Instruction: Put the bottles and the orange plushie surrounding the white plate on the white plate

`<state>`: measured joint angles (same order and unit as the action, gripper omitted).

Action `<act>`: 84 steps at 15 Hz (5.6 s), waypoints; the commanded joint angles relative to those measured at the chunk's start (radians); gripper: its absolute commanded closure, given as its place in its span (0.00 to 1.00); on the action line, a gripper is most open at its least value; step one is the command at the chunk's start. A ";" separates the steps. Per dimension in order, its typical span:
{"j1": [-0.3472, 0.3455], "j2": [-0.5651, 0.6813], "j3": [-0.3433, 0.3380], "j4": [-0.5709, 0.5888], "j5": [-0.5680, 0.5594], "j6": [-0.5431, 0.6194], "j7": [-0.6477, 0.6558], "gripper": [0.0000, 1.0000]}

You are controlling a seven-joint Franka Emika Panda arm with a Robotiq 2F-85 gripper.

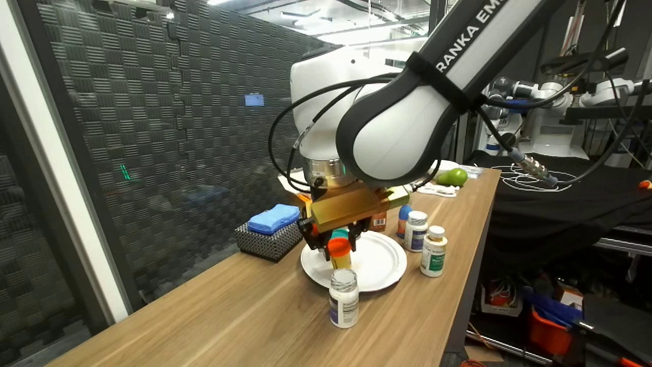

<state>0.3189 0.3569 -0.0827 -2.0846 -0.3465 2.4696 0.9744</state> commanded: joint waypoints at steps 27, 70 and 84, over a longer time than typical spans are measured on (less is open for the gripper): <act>0.042 -0.117 0.017 -0.035 -0.041 -0.005 0.291 0.00; -0.090 -0.375 0.195 -0.313 -0.016 0.136 0.255 0.80; -0.137 -0.196 0.150 -0.246 -0.066 0.182 0.195 0.80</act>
<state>0.1778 0.1321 0.0847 -2.3699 -0.3914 2.6252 1.1946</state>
